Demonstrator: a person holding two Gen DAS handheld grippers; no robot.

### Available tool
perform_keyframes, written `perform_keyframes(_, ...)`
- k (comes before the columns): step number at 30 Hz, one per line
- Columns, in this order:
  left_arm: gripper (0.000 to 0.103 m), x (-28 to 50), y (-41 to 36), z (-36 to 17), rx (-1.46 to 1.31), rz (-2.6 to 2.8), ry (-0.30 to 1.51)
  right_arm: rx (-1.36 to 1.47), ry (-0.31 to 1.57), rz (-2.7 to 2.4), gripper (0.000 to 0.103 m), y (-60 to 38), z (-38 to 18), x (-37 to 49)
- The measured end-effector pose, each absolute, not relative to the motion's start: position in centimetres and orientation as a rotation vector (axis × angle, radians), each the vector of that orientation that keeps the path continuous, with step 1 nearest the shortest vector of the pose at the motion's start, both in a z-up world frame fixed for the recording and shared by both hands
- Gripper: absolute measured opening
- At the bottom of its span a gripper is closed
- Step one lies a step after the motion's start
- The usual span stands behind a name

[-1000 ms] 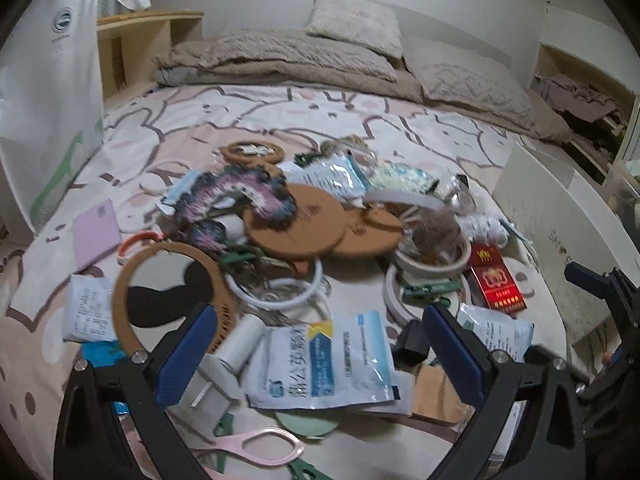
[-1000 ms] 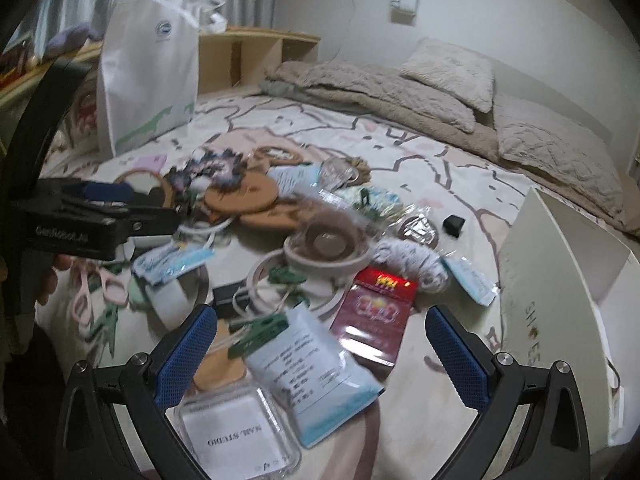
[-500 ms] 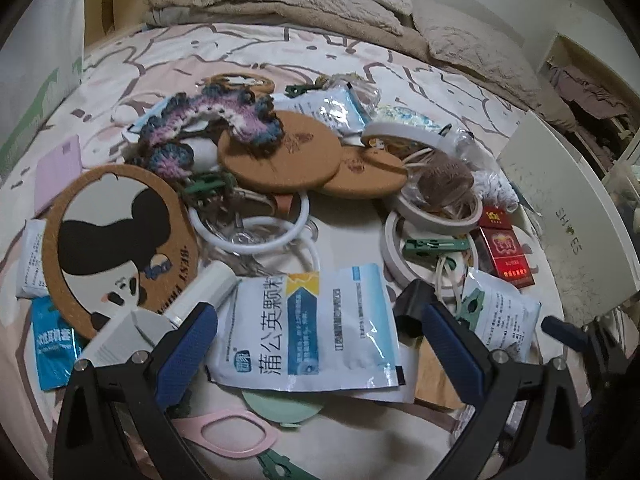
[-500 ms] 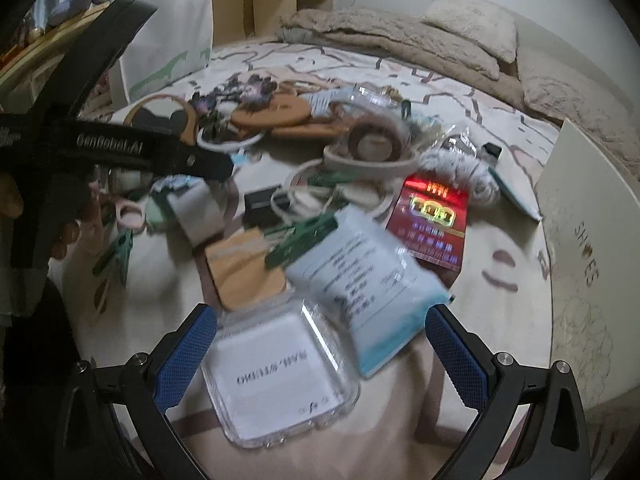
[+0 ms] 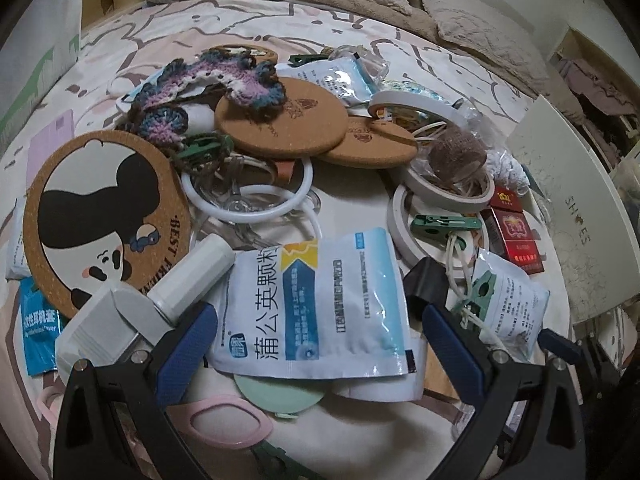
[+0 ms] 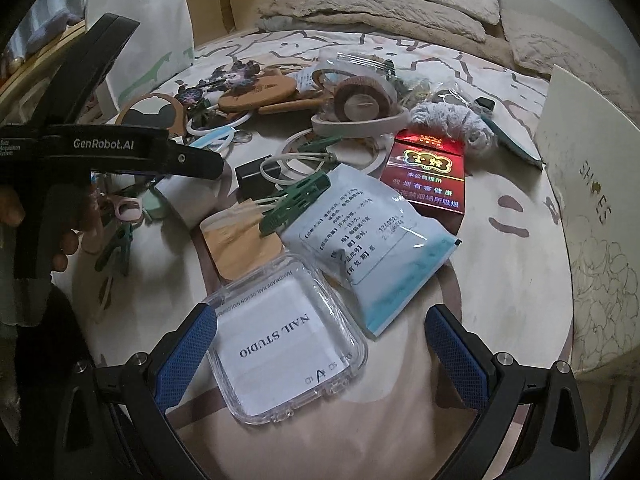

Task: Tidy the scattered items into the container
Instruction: 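Lower both tools toward the pile of items on the sheet, then close the left tool on the blue-and-white sachet while the right tool hovers over the clear case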

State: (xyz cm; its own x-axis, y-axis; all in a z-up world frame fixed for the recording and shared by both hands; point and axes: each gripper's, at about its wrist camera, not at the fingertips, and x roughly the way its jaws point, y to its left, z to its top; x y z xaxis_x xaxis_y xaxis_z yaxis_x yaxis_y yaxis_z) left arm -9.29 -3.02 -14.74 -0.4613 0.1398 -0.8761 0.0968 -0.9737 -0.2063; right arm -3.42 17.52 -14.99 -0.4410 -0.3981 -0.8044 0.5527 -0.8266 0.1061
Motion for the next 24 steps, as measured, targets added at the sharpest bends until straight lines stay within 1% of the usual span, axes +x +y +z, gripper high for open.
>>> perform_keyframes(4, 0.103, -9.1, -3.9, -14.6, -1.619, 2.598, -0.463, 1.2, 0.21, -2.264, 0.103, 17.8, -15.1, -3.3)
perform_keyframes(11, 0.103, -9.1, -3.6, -14.8, -1.638, 2.619, -0.415, 1.186, 0.192, -2.259, 0.103, 18.0, -15.3, -3.3)
perform_keyframes(19, 0.103, -9.7, -4.6, -14.8, -1.629, 2.609, -0.47, 1.168, 0.176, -2.259, 0.103, 17.8, -15.3, -3.5)
perform_keyframes(22, 0.103, -10.1, -5.6, -14.8, -1.619, 2.58, -0.543, 1.166, 0.169, -2.256, 0.103, 17.9, -15.2, -3.6)
perform_keyframes(24, 0.103, -10.3, -6.7, -14.6, -1.6, 2.551, -0.633, 1.168, 0.166, -2.253, 0.103, 17.9, -15.2, -3.7)
